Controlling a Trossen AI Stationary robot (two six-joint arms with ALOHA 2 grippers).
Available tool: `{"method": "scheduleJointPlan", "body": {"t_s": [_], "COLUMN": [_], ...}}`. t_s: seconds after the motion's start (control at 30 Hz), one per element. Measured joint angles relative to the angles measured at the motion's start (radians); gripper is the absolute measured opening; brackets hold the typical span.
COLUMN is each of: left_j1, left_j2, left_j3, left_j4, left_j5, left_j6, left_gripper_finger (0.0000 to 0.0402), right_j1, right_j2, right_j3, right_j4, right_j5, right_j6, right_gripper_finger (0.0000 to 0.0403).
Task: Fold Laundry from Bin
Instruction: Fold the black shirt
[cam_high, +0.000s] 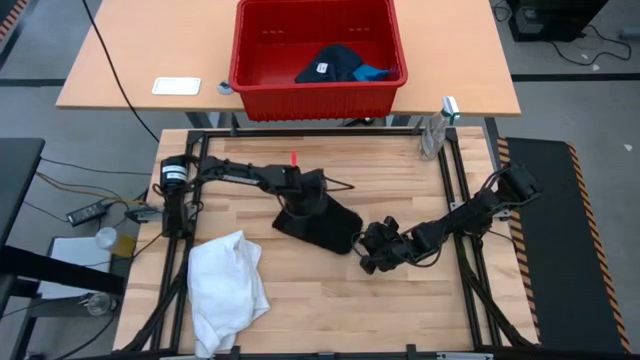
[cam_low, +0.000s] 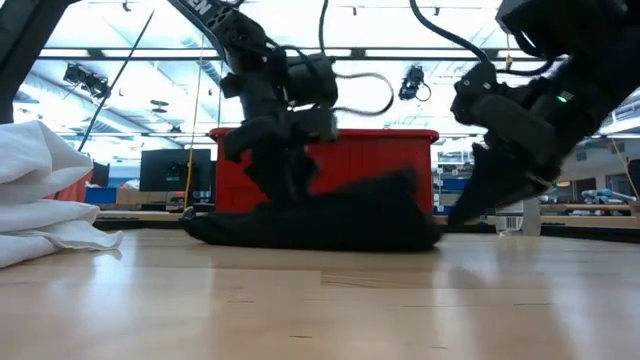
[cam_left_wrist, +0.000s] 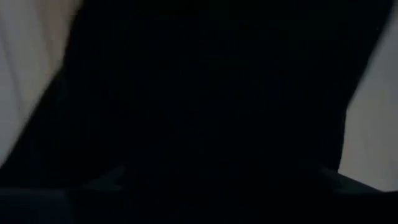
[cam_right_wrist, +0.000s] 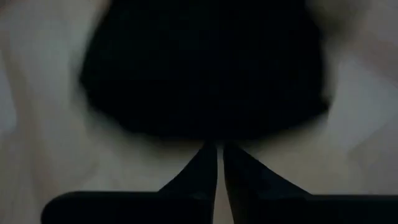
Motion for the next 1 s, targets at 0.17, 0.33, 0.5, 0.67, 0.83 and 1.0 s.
{"method": "scheduleJointPlan", "body": {"t_s": [0.17, 0.33, 0.5, 0.67, 0.83, 1.0], "left_j1": [0.013, -0.004, -0.028, -0.036, -0.036, -0.038], "left_j2": [-0.041, -0.050, -0.051, -0.051, -0.051, -0.057], "left_j3": [-0.003, -0.003, -0.003, -0.003, -0.003, -0.002], "left_j4": [-0.026, -0.004, 0.010, 0.056, 0.107, 0.082], "left_j5": [0.042, 0.051, 0.055, 0.056, 0.062, 0.078], "left_j6": [-0.048, -0.094, -0.130, -0.152, -0.253, -0.313], "left_gripper_finger": [0.0237, 0.0223, 0.0220, 0.0220, 0.0220, 0.0219], "right_j1": [-0.001, 0.000, -0.006, -0.110, -0.237, -0.294], "right_j2": [0.002, -0.063, -0.116, -0.052, 0.055, 0.093], "right_j3": [-0.001, 0.025, 0.104, 0.102, 0.102, 0.101], "right_j4": [-0.033, 0.064, 0.109, 0.236, 0.337, 0.270], "right_j5": [-0.022, -0.023, -0.006, -0.023, -0.101, -0.230], "right_j6": [0.004, -0.075, -0.238, -0.410, -0.498, -0.451], "right_gripper_finger": [0.0038, 0.0036, 0.0027, 0.0025, 0.0025, 0.0011]}}
